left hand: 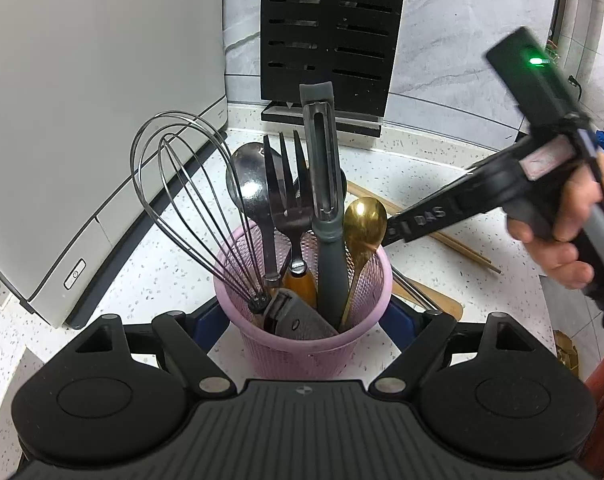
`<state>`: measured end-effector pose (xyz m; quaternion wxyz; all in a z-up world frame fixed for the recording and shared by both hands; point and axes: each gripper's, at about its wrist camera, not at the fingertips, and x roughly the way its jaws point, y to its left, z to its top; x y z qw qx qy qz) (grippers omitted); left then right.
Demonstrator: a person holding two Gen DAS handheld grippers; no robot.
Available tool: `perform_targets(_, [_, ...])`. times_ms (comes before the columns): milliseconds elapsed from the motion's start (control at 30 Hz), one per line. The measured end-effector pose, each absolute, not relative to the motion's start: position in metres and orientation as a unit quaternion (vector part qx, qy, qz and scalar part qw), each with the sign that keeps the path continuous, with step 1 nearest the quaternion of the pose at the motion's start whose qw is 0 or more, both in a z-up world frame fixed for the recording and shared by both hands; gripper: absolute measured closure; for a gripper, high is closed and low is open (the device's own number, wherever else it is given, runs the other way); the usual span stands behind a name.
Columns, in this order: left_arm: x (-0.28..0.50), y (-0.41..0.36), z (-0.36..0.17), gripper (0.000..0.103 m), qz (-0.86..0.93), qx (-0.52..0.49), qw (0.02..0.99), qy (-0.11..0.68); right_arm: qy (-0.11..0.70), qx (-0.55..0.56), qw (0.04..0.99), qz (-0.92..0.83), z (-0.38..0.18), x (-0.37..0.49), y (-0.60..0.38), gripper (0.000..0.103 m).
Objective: Organize utensils
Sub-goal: 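Lift the metal straw and carry it toward the pink cup with the right gripper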
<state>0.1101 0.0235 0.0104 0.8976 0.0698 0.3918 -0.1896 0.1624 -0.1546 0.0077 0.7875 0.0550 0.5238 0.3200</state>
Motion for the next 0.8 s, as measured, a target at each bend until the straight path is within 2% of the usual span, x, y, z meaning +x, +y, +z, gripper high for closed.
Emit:
perform_targets(267, [0.112,0.024,0.009,0.004,-0.193,0.067,0.898,0.389,0.546,0.050,0.776,0.312,-0.007,0.169,-0.141,0.086])
perform_targets(367, [0.112,0.023,0.008,0.003,-0.193,0.069,0.900,0.386,0.545,0.045,0.778,0.308,-0.007,0.168,-0.140,0.090])
perform_targets(433, [0.112,0.022,0.008,0.003,-0.192,0.071,0.901,0.383,0.544,0.042,0.780,0.306,-0.008,0.167,-0.139,0.097])
perform_targets(800, [0.111,0.021,0.008,0.008,-0.190,0.066,0.902,0.382,0.499,0.050,0.804,0.318,0.013,0.153,-0.159,0.099])
